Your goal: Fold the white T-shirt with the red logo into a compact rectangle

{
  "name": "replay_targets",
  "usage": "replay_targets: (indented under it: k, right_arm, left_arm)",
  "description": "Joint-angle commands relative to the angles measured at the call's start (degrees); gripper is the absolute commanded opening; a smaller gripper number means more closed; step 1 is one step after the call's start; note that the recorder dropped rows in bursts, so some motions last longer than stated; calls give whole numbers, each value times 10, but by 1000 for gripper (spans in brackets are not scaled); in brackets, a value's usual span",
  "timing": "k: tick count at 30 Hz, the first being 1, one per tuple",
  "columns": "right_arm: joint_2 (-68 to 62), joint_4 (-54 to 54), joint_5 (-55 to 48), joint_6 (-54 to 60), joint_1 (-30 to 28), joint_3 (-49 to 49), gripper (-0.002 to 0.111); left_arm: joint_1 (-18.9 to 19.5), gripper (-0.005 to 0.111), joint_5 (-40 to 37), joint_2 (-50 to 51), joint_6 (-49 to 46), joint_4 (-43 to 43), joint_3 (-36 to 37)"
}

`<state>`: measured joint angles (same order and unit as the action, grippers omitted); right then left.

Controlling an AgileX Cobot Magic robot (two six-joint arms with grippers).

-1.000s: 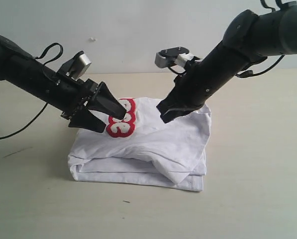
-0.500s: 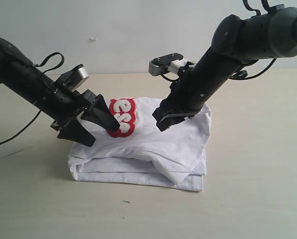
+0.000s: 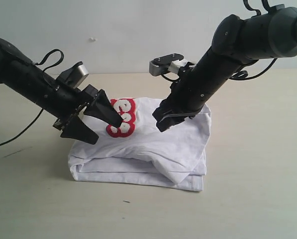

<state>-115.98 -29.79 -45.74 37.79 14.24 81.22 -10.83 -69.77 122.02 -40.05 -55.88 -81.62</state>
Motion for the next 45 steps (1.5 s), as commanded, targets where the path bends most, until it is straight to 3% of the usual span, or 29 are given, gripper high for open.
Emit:
replay_targets:
  k: [1, 4, 6, 13, 17, 23, 27, 33, 36, 41, 45]
  right_arm:
    - [0, 3, -1, -1, 1, 3, 42]
    - [0, 3, -7, -1, 1, 3, 42]
    - [0, 3, -11, -1, 1, 3, 42]
    - [0, 3, -13, -1, 1, 3, 42]
    - [0, 3, -13, -1, 1, 3, 42]
    - [0, 3, -17, -1, 1, 3, 42]
    - [0, 3, -17, -1, 1, 3, 42]
    - [0, 3, -19, -1, 1, 3, 42]
    - [0, 3, -24, -1, 1, 3, 42]
    - [0, 3, -26, -1, 1, 3, 42]
    - [0, 3, -38, -1, 1, 3, 42]
  left_arm:
    - [0, 77, -2, 0, -6, -25, 1]
    - [0, 35, -2, 0, 3, -34, 1]
    - [0, -1, -2, 0, 7, -35, 1]
    - [0, 4, -2, 0, 62, 1, 8]
    - [0, 4, -2, 0, 58, 10, 51]
    - [0, 4, 53, -1, 42, -44, 97]
    - [-1, 4, 112, -10, 13, -153, 143]
    - [-11, 4, 159, -32, -188, -441, 286]
    - [-11, 1, 220, -56, -242, -441, 329]
    - [-11, 0, 260, -94, -302, -441, 356]
    - [-11, 0, 323, -134, -293, -358, 356]
